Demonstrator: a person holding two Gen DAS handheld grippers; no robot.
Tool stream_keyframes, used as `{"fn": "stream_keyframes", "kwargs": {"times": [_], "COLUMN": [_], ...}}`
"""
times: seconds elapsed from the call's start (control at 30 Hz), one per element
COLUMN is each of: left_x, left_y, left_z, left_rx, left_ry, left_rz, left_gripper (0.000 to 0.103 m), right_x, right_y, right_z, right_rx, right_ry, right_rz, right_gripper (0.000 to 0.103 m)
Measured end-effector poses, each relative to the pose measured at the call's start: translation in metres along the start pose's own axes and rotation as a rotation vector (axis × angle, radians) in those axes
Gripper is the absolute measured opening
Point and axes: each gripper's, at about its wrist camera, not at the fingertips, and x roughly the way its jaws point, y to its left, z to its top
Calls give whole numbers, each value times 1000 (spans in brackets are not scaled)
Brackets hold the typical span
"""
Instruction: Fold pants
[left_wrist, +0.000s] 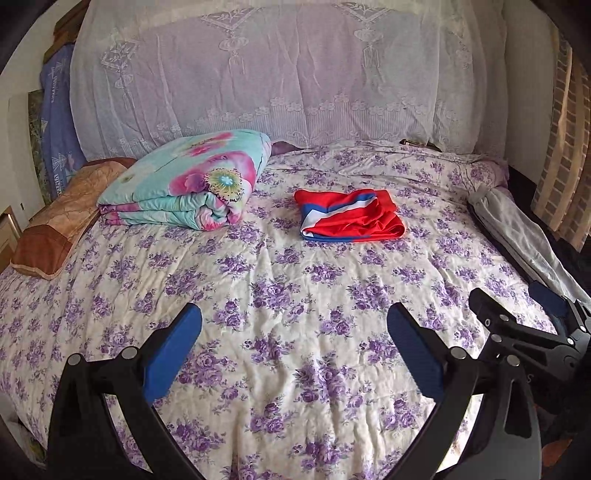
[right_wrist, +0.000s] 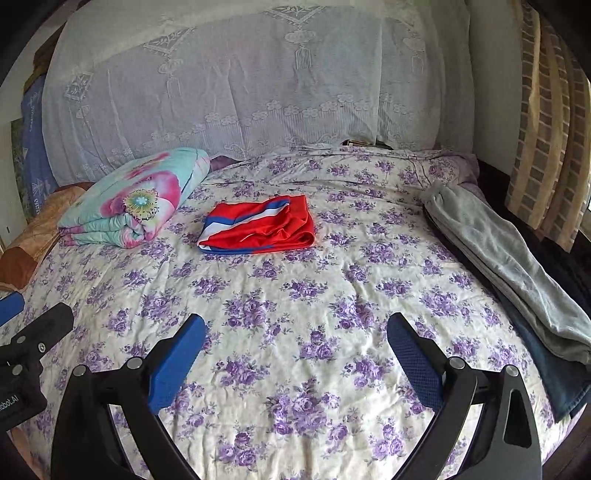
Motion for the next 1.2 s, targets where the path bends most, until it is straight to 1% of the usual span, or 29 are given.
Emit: {"fn": "stream_keyframes", "kwargs": {"times": [0.67, 0.83, 0.97, 1.2], "left_x": [-1, -2, -1, -2], "left_y": [-3, -5, -4, -3], "left_z": [5, 5, 4, 4], "left_rx": [11, 18, 23, 22], "left_ry": [-7, -12, -3, -2], "left_rz": [-8, 7, -6, -7], "left_gripper": [98, 98, 98, 98], "right_x": [-6, -7, -8, -8], "right_y": [0, 2, 3, 4], "right_z": [3, 3, 3, 3], "right_rx": [17, 19, 20, 20], "right_ry": [-12, -11, -12, -13], "right_rz": [3, 2, 0, -1], "right_gripper": [99, 99, 99, 99]}}
